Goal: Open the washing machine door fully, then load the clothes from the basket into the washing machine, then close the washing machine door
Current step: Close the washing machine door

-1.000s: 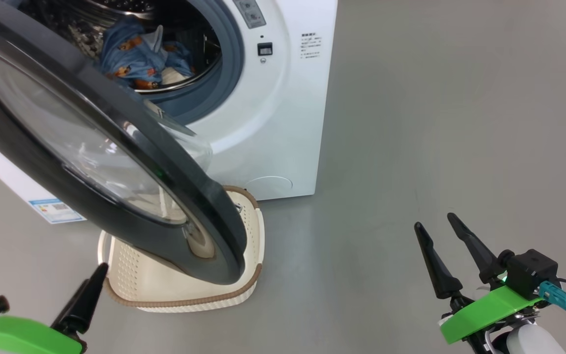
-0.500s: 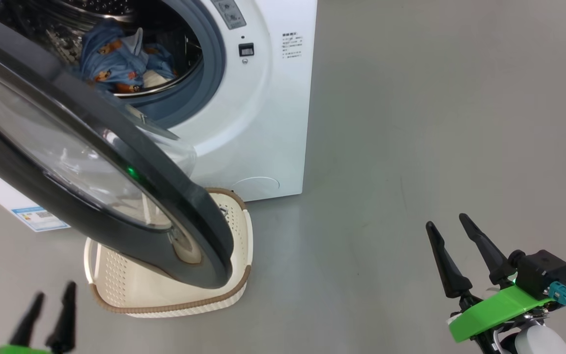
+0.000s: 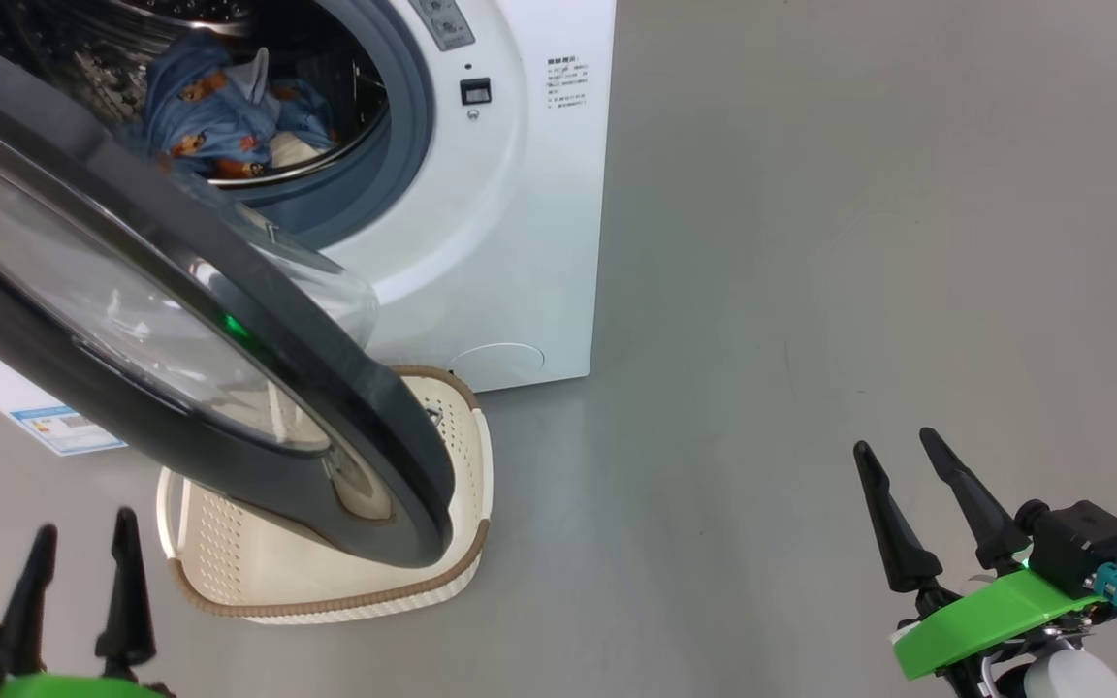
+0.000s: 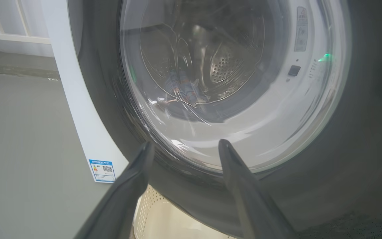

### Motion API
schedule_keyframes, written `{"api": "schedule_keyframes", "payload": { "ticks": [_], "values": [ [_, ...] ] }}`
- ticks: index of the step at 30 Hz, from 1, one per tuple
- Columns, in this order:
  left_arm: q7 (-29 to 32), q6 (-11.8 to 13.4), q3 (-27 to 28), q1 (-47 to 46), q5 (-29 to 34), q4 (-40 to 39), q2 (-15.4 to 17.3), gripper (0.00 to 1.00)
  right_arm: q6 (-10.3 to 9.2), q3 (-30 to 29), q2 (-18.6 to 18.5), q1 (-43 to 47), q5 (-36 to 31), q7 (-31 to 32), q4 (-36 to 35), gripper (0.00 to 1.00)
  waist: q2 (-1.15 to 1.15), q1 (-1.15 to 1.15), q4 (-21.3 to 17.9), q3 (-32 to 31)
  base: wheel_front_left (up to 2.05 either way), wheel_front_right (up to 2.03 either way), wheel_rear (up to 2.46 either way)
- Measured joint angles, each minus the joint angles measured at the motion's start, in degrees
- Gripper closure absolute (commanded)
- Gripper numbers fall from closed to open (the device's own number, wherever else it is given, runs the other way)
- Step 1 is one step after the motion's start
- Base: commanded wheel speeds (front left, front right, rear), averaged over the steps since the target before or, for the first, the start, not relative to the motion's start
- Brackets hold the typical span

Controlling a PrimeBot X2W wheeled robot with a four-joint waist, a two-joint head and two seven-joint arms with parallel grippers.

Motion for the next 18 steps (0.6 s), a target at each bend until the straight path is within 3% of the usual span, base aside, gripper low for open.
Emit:
{"api": "schedule_keyframes", "payload": {
  "ticks": [8,18],
  "values": [
    [0.0,0.0,1.0,1.9,4.1,0.9,-3.1,0.0,0.0,0.1,0.7,0.0,0.0,0.0,0.0,0.0,0.0,0.0,0.2,0.0,0.0,0.0,0.0],
    [0.0,0.0,0.4,1.9,4.4,1.2,-3.2,0.0,0.0,0.6,0.6,0.0,0.0,0.0,0.1,0.0,0.0,0.0,1.1,-0.2,0.0,0.0,0.0]
  ]
}}
